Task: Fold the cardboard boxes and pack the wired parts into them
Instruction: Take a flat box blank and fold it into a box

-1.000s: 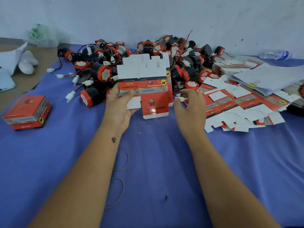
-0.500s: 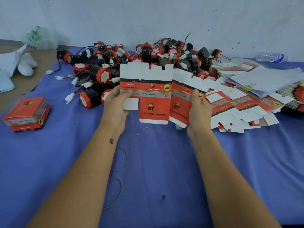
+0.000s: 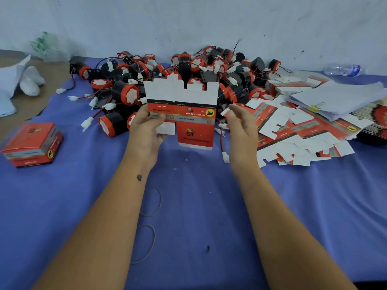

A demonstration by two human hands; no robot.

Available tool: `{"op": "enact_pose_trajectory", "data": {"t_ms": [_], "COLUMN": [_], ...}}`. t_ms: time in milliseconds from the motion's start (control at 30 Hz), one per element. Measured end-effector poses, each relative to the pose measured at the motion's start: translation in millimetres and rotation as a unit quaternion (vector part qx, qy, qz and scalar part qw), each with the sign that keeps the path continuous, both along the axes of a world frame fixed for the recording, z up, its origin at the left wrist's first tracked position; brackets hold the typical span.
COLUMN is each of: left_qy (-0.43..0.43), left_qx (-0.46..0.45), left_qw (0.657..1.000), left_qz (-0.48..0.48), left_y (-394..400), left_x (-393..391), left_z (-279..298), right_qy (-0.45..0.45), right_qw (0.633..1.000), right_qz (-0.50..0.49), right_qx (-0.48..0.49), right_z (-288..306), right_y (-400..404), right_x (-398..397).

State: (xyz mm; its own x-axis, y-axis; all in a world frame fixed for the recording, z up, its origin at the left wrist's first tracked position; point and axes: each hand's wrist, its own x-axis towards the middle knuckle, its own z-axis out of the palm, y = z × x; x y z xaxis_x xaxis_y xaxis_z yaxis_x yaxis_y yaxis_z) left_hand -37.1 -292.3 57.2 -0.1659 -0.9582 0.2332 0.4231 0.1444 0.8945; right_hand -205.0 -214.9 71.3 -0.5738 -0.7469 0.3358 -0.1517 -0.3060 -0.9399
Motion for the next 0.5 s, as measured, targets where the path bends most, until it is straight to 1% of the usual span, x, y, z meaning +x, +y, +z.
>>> {"op": "enact_pose_trajectory", "data": {"t_ms": [33, 100, 167, 200, 333, 400, 500], "left_qy": [-0.006, -0.035, -0.068, -0.067, 0.004, -0.002, -0.009], "left_qx": [-0.008, -0.029, -0.052, -0.061, -0.101, -0.114, -0.107], "left_qw": [1.0, 0.999, 0.995, 0.994, 0.992, 0.991, 0.989], "left_qz": [-0.005, 0.009, 0.047, 0.06, 0.073, 0.073, 0.099], "left_y": [0.7, 2.6, 4.3, 6.2, 13.4, 16.2, 17.1], "left_x": [0.3, -1.5, -6.3, -9.2, -18.3, -20.9, -19.4], "left_z": [0.4, 0.6, 0.8, 1.6, 7.7, 11.1, 12.4], "right_qy": [0.036, 0.122, 0.201, 0.224, 0.292, 0.319, 0.343], "right_qw": [0.999, 0.99, 0.979, 0.974, 0.956, 0.947, 0.939], "right_qz": [0.039, 0.068, 0.039, 0.025, -0.002, 0.0, -0.004], "right_qx": [-0.001, 0.022, 0.024, 0.021, 0.01, 0.015, 0.023], "right_z": [-1.4, -5.9, -10.8, -11.8, -14.5, -15.5, -14.3], "right_y": [0.6, -0.9, -3.9, -4.1, -6.1, -5.3, -2.1], "right_x": [3.1, 9.1, 13.9, 15.6, 16.7, 17.0, 17.9]}}
